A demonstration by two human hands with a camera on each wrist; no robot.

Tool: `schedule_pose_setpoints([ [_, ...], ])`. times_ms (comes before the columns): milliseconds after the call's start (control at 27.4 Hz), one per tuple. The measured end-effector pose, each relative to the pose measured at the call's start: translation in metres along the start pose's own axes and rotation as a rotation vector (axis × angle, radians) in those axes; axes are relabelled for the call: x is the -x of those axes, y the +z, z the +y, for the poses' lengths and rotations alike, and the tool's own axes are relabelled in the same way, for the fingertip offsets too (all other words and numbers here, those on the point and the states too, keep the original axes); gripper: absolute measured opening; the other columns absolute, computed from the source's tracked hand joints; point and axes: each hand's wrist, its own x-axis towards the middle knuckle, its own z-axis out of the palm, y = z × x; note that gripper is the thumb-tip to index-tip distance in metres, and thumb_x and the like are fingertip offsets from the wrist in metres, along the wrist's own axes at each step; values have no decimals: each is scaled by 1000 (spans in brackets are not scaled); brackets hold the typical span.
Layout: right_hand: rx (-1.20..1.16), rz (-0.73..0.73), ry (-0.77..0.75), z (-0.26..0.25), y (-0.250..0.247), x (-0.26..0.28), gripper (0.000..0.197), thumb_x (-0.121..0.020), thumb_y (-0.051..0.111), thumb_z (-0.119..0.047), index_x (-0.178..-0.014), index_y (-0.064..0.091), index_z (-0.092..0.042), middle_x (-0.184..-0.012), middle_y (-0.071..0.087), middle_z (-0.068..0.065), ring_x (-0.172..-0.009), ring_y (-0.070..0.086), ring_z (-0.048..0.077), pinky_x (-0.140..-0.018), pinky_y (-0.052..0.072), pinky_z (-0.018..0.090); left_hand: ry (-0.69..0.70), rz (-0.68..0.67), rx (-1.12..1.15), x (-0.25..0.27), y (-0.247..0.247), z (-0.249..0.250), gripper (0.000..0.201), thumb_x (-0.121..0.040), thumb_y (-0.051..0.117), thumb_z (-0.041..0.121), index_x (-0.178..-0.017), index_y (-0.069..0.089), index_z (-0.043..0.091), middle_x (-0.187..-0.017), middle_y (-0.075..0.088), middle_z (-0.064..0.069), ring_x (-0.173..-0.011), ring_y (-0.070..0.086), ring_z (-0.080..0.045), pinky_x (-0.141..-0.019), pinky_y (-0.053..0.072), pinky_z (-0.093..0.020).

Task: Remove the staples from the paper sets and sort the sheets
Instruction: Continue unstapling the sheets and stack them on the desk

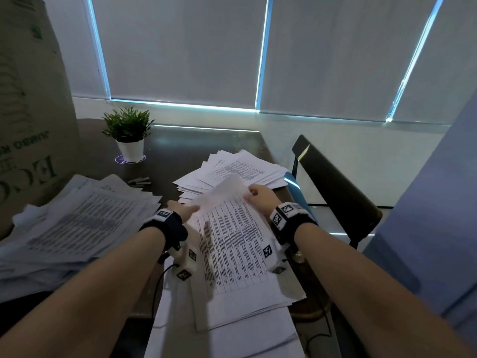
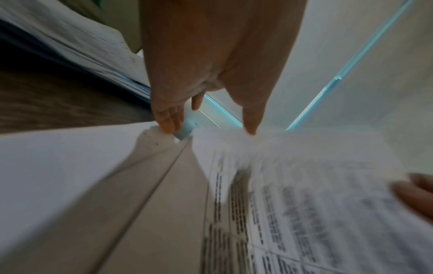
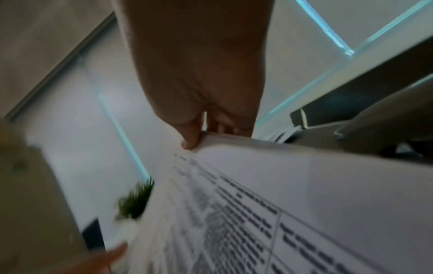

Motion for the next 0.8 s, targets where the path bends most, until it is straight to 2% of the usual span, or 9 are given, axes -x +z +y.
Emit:
schedule_pose_setpoints([
  [110, -407, 10, 47, 2, -17, 4, 9, -97, 53, -14, -92, 61, -12, -105, 67, 12, -98, 62, 30, -92, 50, 40, 45, 32, 388, 6, -9, 3, 109, -65, 77, 59, -142, 28, -1, -131, 48, -14, -116, 50, -31, -89, 50, -46],
  [183, -541, 1, 128, 5, -30, 15, 11, -101, 48, -11, -103, 59, -11, -115, 64, 11, -104, 61, 29, -98, 49, 42, 92, -99, 647, 17, -15, 9, 62, -79, 76, 35, -122, 49, 0, -105, 56, -13, -95, 50, -26, -68, 52, -38],
  [219, -532, -17, 164, 8, -34, 19, 15, -102, 48, -12, -108, 60, -7, -121, 64, 16, -109, 61, 33, -101, 49, 45, 129, -190, 669, 23, -17, 12, 48, -81, 75, 26, -116, 55, -1, -104, 60, -13, -89, 55, -24, -64, 52, -34],
  [256, -456, -32, 186, 13, -36, 24, 20, -102, 48, -14, -112, 62, -3, -124, 63, 22, -114, 61, 37, -98, 51, 44, 177, -241, 619, 31, -16, 14, 41, -81, 75, 18, -113, 59, -3, -107, 63, -14, -83, 62, -22, -65, 54, -32],
  [329, -2, -58, 202, 21, -39, 38, 31, -101, 48, -21, -120, 61, 0, -124, 61, 25, -116, 59, 36, -90, 52, 35, 237, -224, 397, 36, -9, 17, 36, -77, 77, 6, -109, 63, -4, -109, 66, -15, -79, 68, -25, -74, 56, -33],
  [439, 499, -67, 291, 39, -43, 58, 38, -93, 54, -31, -124, 54, -8, -125, 59, 17, -114, 58, 33, -96, 48, 39, 229, -126, -32, 39, 12, 13, 56, -74, 78, 14, -124, 58, -1, -123, 62, -17, -106, 62, -31, -90, 51, -34],
  [548, 414, -179, 321, 55, -47, 75, 28, -92, 60, -28, -113, 45, -17, -104, 59, 8, -93, 59, 24, -77, 48, 35, 202, -129, -180, 46, 30, 9, 60, -82, 63, 8, -138, 44, -2, -136, 51, -18, -116, 54, -33, -84, 46, -30],
  [658, 391, -231, 253, 59, -45, 83, 22, -92, 57, -15, -109, 44, -19, -98, 56, 5, -78, 56, 19, -66, 46, 30, 178, -139, -201, 43, 39, 6, 59, -84, 59, 7, -139, 41, 1, -141, 46, -19, -123, 50, -34, -95, 45, -36],
  [804, 512, -325, 233, 68, -32, 75, 36, -94, 52, -10, -128, 54, -24, -129, 57, 8, -111, 57, 25, -90, 50, 33, 185, -114, -235, 42, 44, 2, 32, -86, 59, 10, -115, 59, -3, -115, 61, -20, -107, 58, -35, -83, 48, -36],
])
